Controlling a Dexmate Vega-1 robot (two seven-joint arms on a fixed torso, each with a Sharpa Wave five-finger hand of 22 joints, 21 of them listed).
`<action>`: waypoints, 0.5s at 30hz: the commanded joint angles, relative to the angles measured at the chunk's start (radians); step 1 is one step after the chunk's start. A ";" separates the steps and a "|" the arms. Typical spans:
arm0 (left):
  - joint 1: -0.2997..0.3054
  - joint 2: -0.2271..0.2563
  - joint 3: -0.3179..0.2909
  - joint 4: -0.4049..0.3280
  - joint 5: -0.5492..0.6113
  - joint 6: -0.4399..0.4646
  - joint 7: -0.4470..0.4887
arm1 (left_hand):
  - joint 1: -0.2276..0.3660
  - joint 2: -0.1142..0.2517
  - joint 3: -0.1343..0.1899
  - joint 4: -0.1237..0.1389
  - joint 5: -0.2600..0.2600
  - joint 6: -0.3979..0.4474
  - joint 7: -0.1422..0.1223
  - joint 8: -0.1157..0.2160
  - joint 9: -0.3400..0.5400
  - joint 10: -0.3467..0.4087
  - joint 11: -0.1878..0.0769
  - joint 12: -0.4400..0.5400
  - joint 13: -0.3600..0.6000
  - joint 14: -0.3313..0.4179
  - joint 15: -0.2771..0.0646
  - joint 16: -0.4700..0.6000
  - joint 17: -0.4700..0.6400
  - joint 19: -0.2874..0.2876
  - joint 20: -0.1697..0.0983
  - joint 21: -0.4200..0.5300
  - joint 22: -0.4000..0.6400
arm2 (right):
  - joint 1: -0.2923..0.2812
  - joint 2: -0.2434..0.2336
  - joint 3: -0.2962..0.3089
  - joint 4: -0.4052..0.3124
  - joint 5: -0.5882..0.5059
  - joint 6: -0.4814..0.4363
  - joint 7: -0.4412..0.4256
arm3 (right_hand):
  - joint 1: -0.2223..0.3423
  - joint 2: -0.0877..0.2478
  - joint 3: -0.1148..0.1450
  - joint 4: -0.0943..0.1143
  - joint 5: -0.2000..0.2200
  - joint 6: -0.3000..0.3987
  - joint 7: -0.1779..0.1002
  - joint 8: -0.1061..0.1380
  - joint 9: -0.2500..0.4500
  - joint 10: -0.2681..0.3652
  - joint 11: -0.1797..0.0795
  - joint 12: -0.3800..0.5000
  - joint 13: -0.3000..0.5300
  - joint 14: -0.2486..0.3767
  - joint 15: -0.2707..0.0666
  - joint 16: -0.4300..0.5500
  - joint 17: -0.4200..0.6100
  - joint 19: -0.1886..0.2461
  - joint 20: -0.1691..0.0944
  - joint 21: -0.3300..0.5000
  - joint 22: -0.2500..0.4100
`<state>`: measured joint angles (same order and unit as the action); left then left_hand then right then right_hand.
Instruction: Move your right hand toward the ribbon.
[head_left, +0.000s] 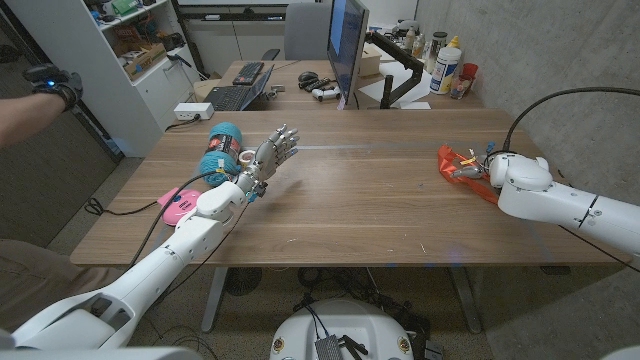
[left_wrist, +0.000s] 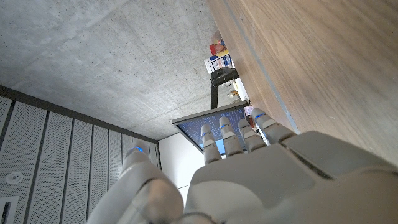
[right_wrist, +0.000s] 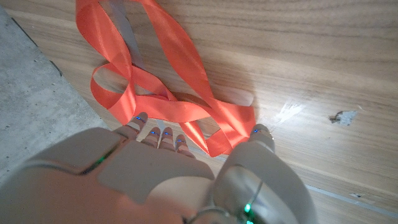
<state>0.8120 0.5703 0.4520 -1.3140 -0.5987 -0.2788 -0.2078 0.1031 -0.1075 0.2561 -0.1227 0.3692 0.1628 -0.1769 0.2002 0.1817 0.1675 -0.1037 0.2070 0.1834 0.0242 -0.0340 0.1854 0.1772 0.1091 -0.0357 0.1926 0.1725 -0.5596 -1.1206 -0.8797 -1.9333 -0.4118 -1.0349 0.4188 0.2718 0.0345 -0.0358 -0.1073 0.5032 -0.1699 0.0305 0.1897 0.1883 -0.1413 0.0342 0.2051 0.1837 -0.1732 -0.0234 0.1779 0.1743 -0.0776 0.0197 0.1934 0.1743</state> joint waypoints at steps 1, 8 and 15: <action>-0.003 0.001 0.002 0.002 0.001 0.003 -0.004 | 0.010 0.005 -0.006 0.001 0.008 0.003 -0.009 -0.001 0.002 0.004 0.001 0.003 0.004 0.006 -0.100 0.003 0.000 0.008 -0.036 0.005 0.002 | 0.001 0.009 0.004 0.015 -0.008 0.013 0.009 | 0.006 0.001 -0.004 -0.001 0.006 -0.014 -0.006 0.004 0.002 -0.002 0.000 0.003 0.003 -0.038 0.003 0.004 0.003 -0.003 -0.005 0.000 0.004; -0.002 0.003 0.002 -0.001 0.004 0.006 0.001 | 0.011 0.005 -0.007 0.000 0.009 0.004 -0.007 -0.001 0.002 0.004 0.002 0.002 0.004 0.008 -0.099 0.003 0.000 0.007 -0.035 0.005 0.002 | -0.002 0.012 0.009 0.023 -0.005 0.021 0.010 | 0.005 0.002 -0.006 0.000 0.007 -0.014 -0.005 0.005 0.002 -0.002 0.001 0.003 0.003 -0.038 0.003 0.004 0.003 -0.003 -0.005 0.000 0.004; -0.001 0.006 0.005 -0.007 0.006 0.010 0.000 | 0.012 0.006 -0.007 0.000 0.009 0.005 -0.008 -0.001 0.002 0.004 0.001 0.002 0.004 0.008 -0.100 0.003 0.000 0.007 -0.034 0.004 0.002 | -0.009 0.013 0.014 0.027 -0.001 0.027 0.007 | 0.005 0.002 -0.007 0.000 0.009 -0.013 -0.005 0.006 0.002 -0.002 0.000 0.004 0.003 -0.038 0.002 0.004 0.003 -0.003 -0.005 0.000 0.004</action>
<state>0.8112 0.5722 0.4527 -1.3144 -0.5975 -0.2735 -0.2081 0.1073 -0.1033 0.2556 -0.1233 0.3736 0.1627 -0.1769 0.2002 0.1817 0.1674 -0.1036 0.2070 0.1834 0.0243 -0.0340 0.1853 0.1772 0.1089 -0.0356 0.1926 0.1725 -0.5618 -1.1110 -0.8719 -1.9150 -0.4164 -1.0199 0.4266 0.2718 0.0344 -0.0357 -0.1073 0.5069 -0.1698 0.0304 0.1897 0.1883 -0.1413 0.0342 0.2051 0.1837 -0.1733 -0.0234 0.1779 0.1743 -0.0777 0.0197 0.1934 0.1743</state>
